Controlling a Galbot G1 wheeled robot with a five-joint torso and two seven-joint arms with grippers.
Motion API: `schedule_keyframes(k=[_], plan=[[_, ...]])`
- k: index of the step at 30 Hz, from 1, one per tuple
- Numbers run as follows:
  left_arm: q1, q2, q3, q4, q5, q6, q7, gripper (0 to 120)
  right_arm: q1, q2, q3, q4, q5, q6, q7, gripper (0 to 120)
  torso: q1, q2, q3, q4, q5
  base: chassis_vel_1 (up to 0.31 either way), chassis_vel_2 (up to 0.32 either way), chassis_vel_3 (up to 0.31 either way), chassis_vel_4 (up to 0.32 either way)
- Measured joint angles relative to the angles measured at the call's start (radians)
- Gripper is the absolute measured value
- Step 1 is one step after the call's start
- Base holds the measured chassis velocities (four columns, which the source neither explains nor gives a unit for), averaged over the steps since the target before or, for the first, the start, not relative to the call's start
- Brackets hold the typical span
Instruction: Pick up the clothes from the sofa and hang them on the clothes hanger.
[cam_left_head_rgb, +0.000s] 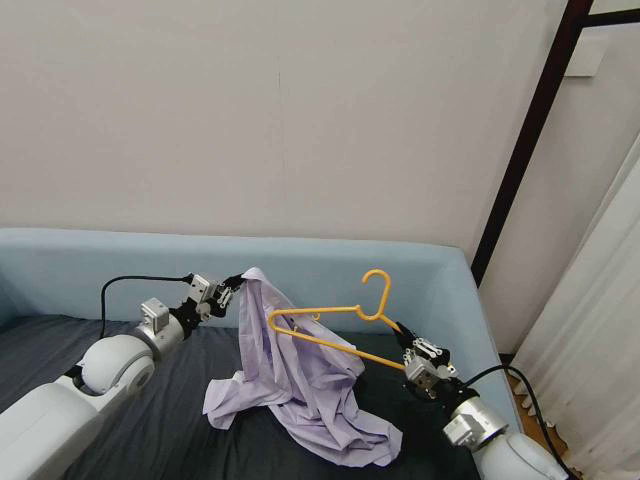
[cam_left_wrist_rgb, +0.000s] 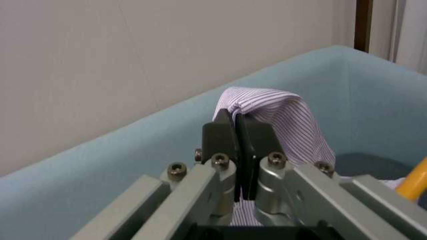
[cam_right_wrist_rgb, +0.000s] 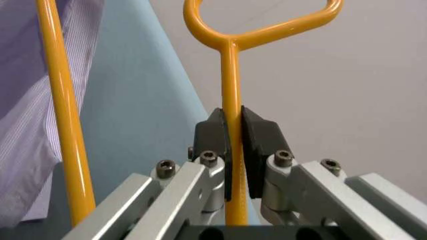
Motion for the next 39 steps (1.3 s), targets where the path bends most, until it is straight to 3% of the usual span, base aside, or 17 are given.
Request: schedule_keyframes(k=[6,18,22,27,32,39], plan=[[0.008,0.002,0.008,-0.022,-0.060,-0.023,-0.021,0,0.046,0.027,-0.046,-0.047,-0.027,-0.024,0.008,4,0.000,0.000,0.000,-0.0003,0.0000,0.000,0.000,0.000,0.000],[0.002,-0.009,0.012,-0.090,-0.159,0.014,-0.074,0,0.086,0.062,-0.124,-0.039,-0.145,-0.165,0.085,4,0.000,0.000,0.000,-0.0004,0.0000,0.000,0.000,0.000,0.000],[0.005,-0.019,0.012,-0.110,-0.177,0.023,-0.086,0,0.102,0.073,-0.144,-0.049,-0.152,-0.167,0.086,4,0.000,0.000,0.000,-0.0005,0.0001,0.000,0.000,0.000,0.000],[0.049,-0.047,0.002,-0.164,-0.158,0.030,-0.093,0,0.147,0.110,-0.209,-0.066,-0.088,-0.205,0.117,4,0.000,0.000,0.000,-0.0003,0.0001,0.000,0.000,0.000,0.000],[0.065,-0.062,0.001,-0.189,-0.128,0.036,-0.105,0,0.158,0.118,-0.205,-0.075,-0.023,-0.253,0.137,4,0.000,0.000,0.000,-0.0002,0.0002,0.000,0.000,0.000,0.000],[0.094,-0.072,-0.015,-0.201,-0.070,0.041,-0.119,0,0.135,0.052,-0.166,-0.053,0.015,-0.264,0.145,4,0.000,0.000,0.000,-0.0005,0.0001,0.000,0.000,0.000,0.000]])
